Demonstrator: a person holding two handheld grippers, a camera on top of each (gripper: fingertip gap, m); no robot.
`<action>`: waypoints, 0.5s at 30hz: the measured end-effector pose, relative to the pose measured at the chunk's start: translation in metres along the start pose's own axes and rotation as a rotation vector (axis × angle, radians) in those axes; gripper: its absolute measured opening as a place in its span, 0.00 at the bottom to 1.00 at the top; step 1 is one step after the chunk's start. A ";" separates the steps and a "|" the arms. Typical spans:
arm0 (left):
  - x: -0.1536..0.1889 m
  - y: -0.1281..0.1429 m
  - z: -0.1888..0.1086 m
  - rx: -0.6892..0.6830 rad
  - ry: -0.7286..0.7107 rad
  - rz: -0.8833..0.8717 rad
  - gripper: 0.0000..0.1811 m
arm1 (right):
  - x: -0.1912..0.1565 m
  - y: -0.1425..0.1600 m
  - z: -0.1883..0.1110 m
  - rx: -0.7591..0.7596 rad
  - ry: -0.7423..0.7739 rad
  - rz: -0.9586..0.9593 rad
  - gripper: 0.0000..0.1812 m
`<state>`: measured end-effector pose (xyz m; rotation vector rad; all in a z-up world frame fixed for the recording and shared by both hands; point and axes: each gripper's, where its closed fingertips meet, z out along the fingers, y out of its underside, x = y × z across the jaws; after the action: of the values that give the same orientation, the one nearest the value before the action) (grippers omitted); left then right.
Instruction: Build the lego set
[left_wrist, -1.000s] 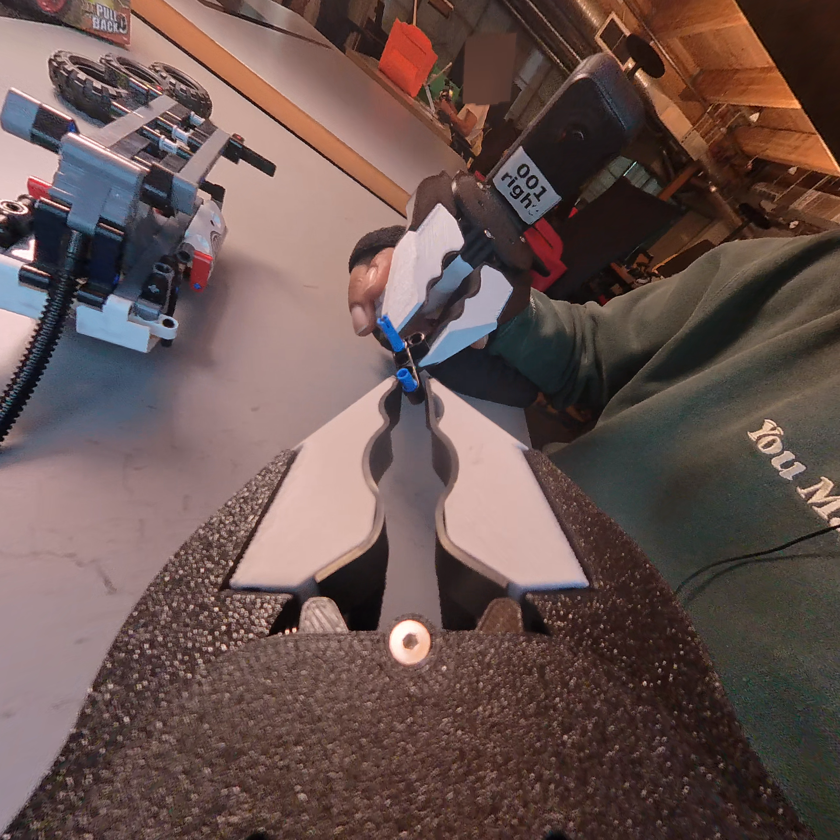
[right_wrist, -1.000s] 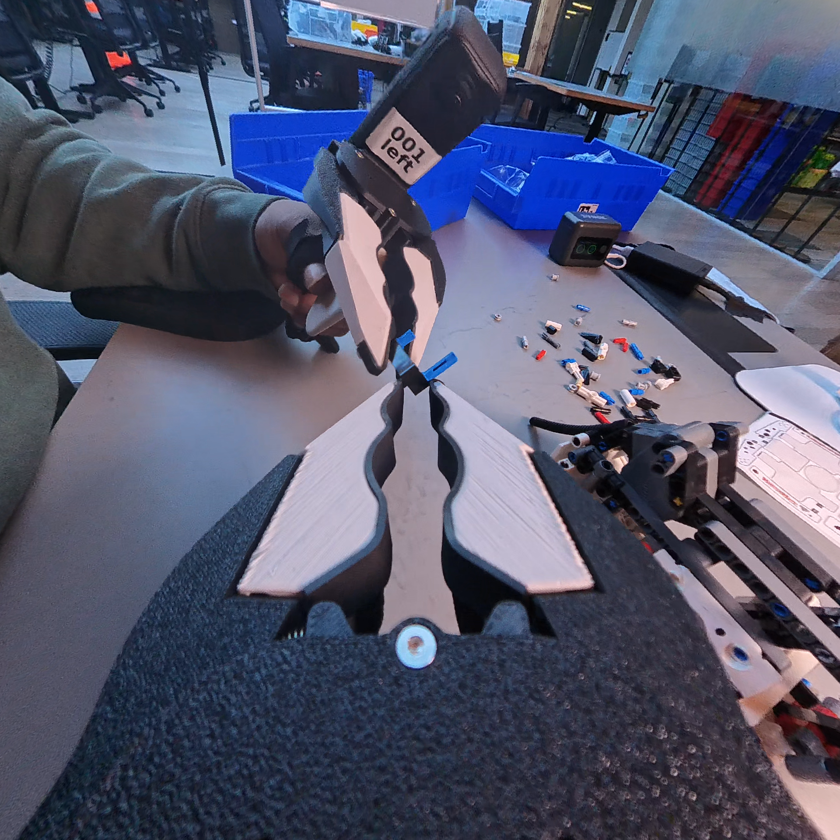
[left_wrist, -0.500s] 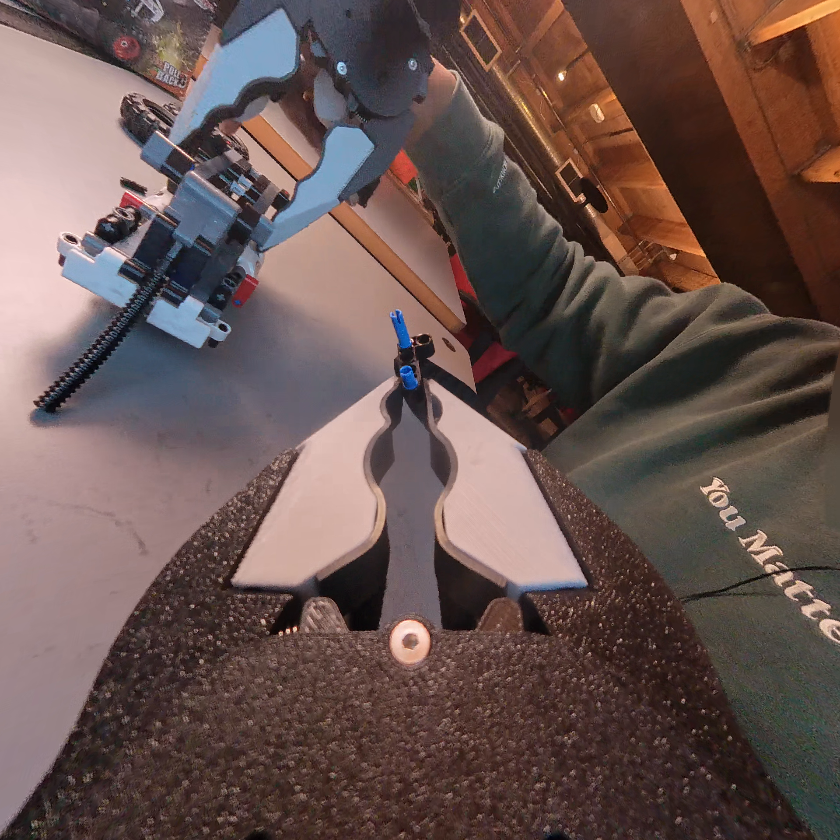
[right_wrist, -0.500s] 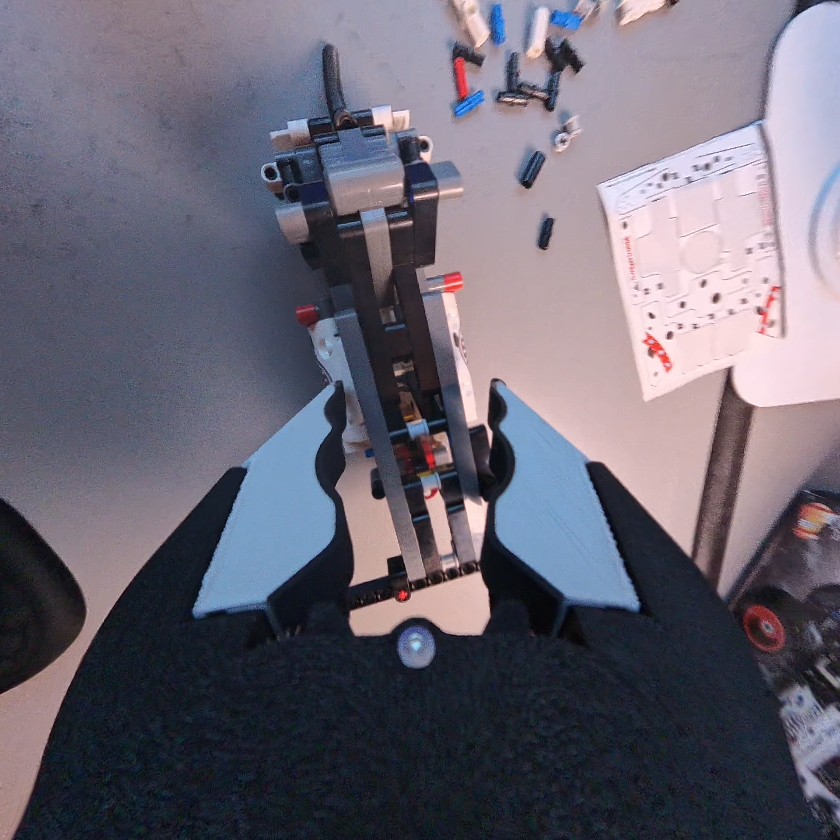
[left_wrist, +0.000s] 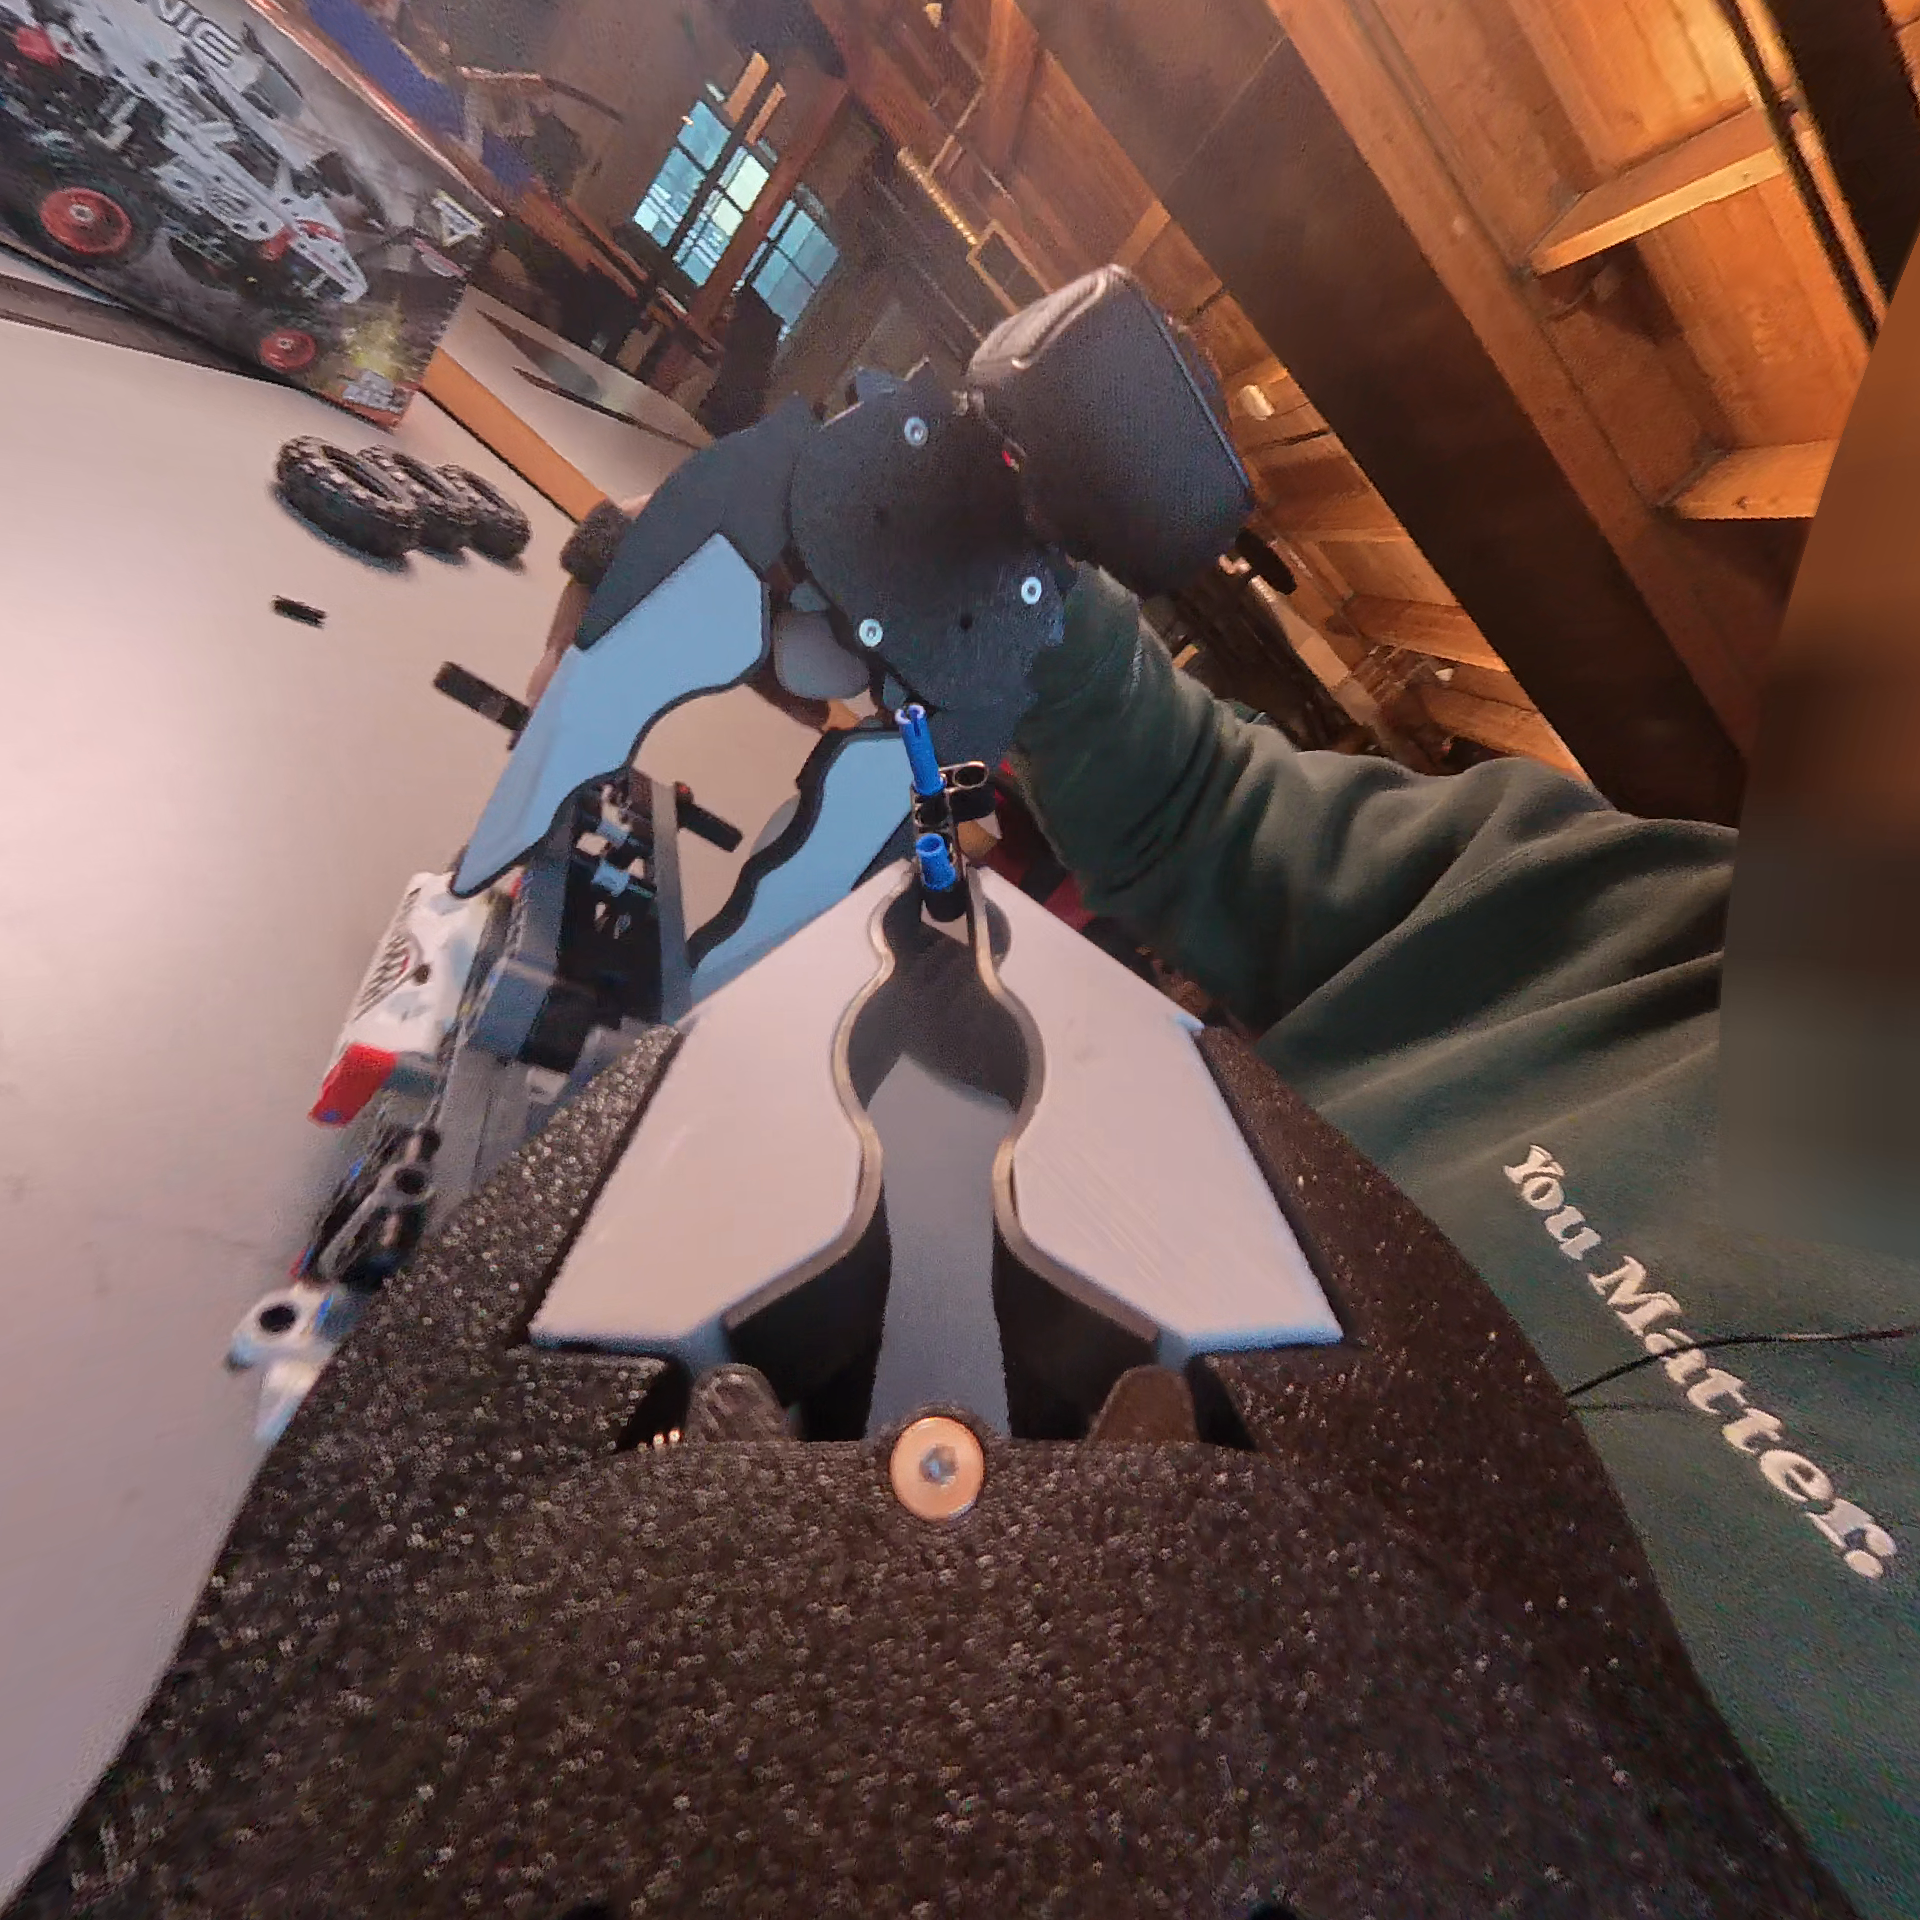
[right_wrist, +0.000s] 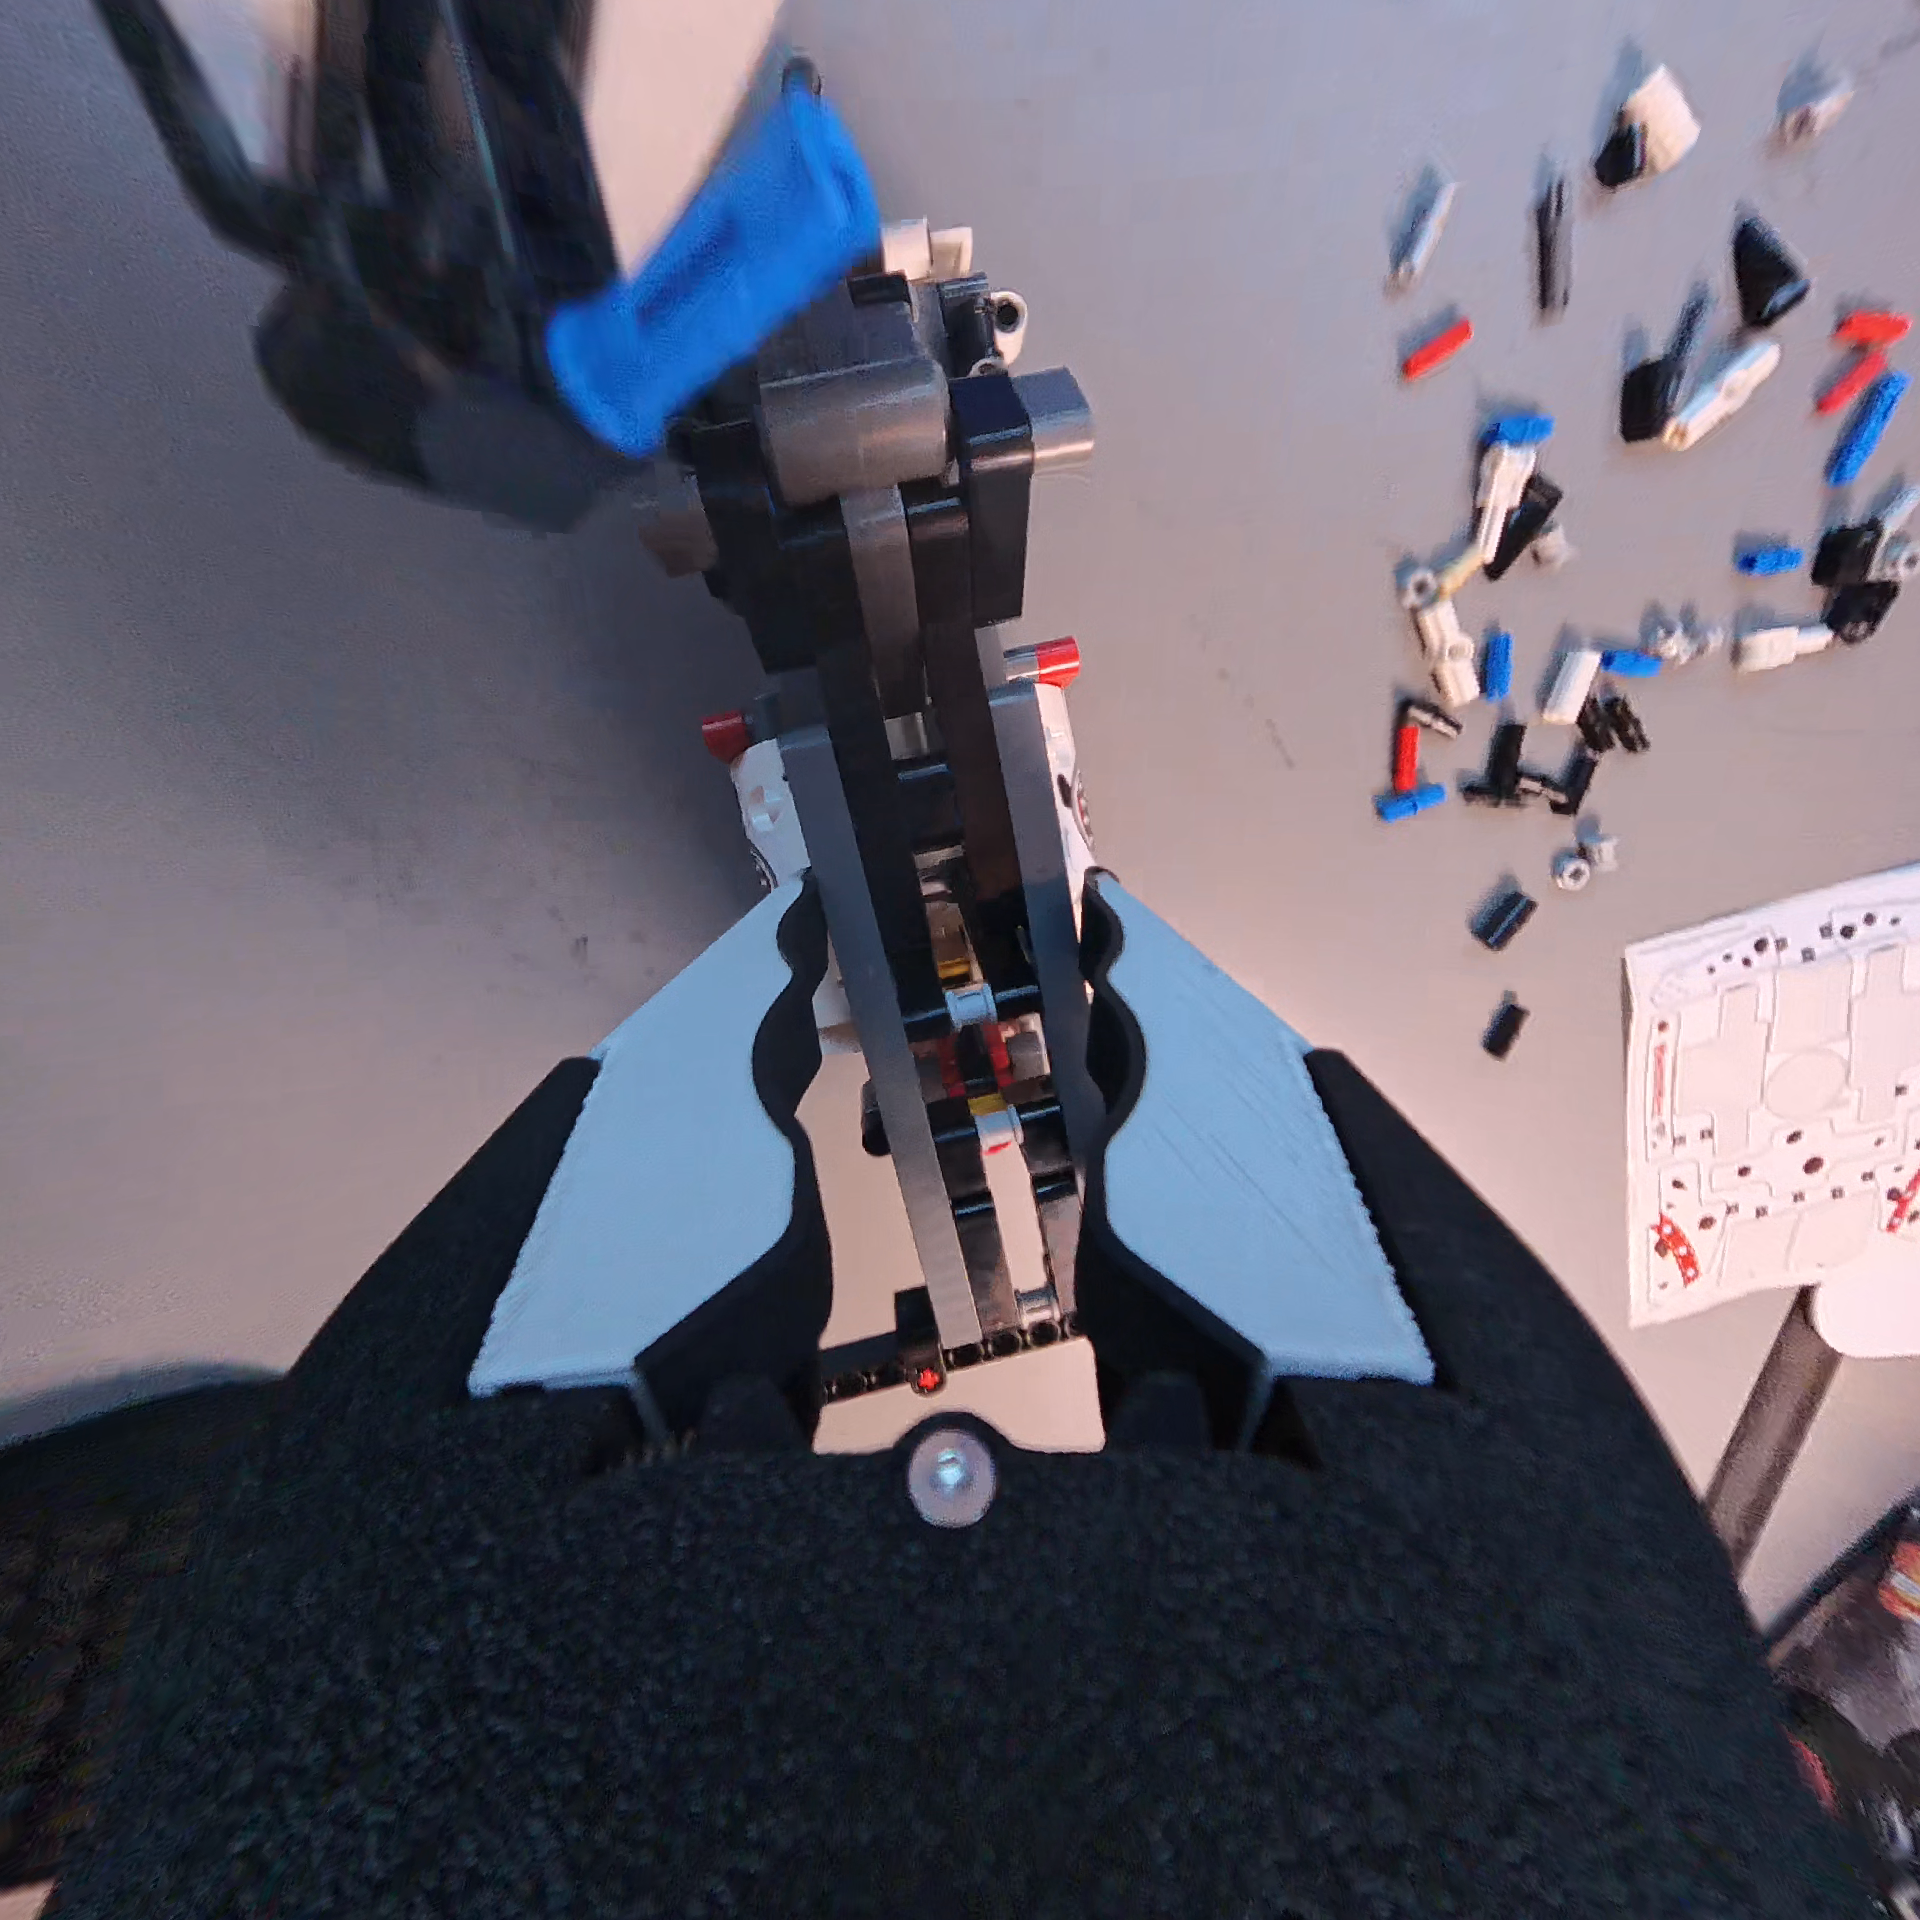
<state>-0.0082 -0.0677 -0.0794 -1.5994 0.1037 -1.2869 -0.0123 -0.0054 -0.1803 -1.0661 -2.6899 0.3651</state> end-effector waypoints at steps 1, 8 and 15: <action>0.005 0.000 0.001 0.005 0.030 -0.015 0.04 | -0.003 -0.009 0.001 0.025 0.019 -0.002 0.27; 0.019 0.004 0.002 -0.026 0.096 -0.080 0.04 | -0.010 -0.046 -0.068 0.471 0.316 -0.120 0.24; 0.020 0.018 0.028 -0.141 0.054 -0.121 0.04 | -0.056 -0.049 -0.108 0.576 0.654 -0.364 0.10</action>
<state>0.0300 -0.0704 -0.0761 -1.7125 0.1355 -1.4438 0.0284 -0.0631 -0.0700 -0.4108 -1.9491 0.5563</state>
